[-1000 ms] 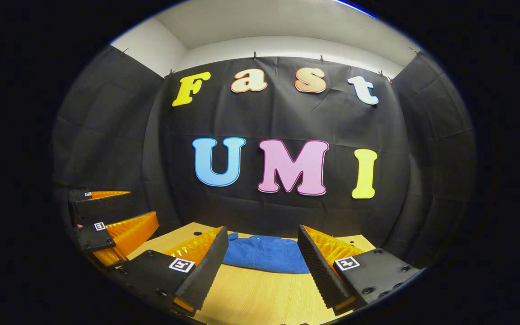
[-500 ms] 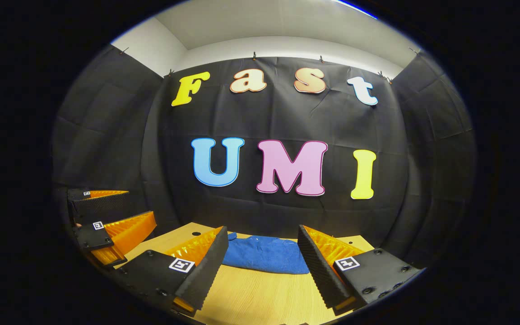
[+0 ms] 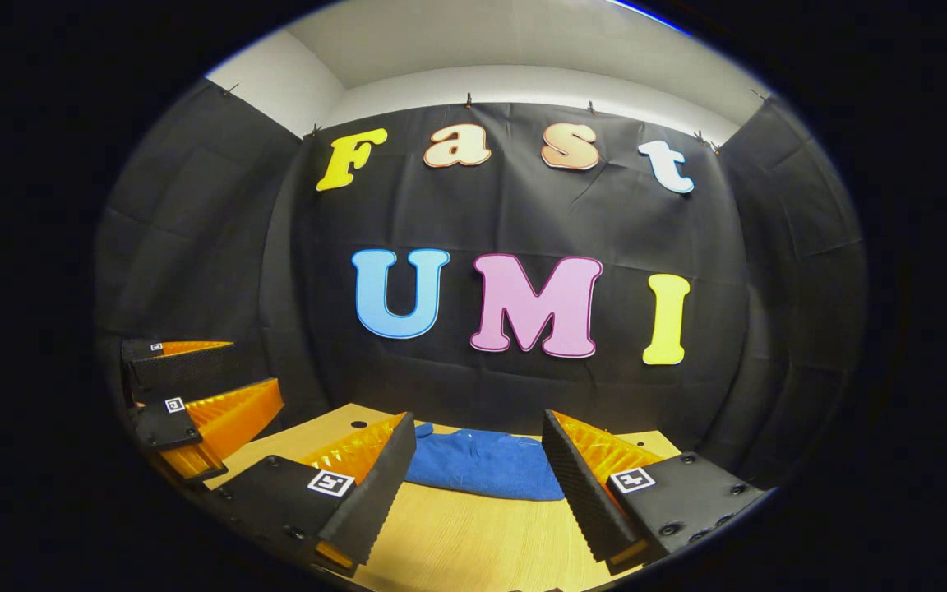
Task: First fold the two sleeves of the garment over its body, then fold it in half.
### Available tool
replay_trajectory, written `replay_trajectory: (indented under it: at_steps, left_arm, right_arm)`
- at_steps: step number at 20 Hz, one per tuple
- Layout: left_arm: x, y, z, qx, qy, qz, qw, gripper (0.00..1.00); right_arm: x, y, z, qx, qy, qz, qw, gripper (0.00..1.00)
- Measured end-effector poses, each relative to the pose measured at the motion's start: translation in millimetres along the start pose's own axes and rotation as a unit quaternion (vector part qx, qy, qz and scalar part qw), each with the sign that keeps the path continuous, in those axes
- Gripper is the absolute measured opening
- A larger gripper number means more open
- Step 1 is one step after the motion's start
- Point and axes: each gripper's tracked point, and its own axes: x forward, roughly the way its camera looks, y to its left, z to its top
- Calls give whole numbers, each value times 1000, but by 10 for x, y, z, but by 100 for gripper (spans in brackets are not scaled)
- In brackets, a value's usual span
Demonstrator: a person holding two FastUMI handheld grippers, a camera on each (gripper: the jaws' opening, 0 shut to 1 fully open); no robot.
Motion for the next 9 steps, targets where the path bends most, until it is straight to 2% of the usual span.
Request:
replay_trajectory:
  at_steps: [1, 4, 5, 8, 9]
  left_arm:
    - [-3, 8, 10, 3, 0, 2, 1000, 82]
    - [-51, 34, 41, 6, -3, 8, 1000, 82]
    - [-63, 44, 30, 7, -2, 10, 1000, 86]
    - [-95, 64, -15, 6, 4, 17, 1000, 82]
    - [-103, 60, -21, 7, 5, 19, 1000, 86]
  right_arm:
    - [4, 6, -1, -1, 2, 2, 1000, 97]
    - [31, -2, -2, -7, 4, 5, 1000, 97]
    - [41, 7, 13, -7, 2, 6, 1000, 97]
    - [70, 42, 38, -4, 0, 9, 1000, 97]
    - [70, 38, 49, -5, -1, 10, 1000, 97]
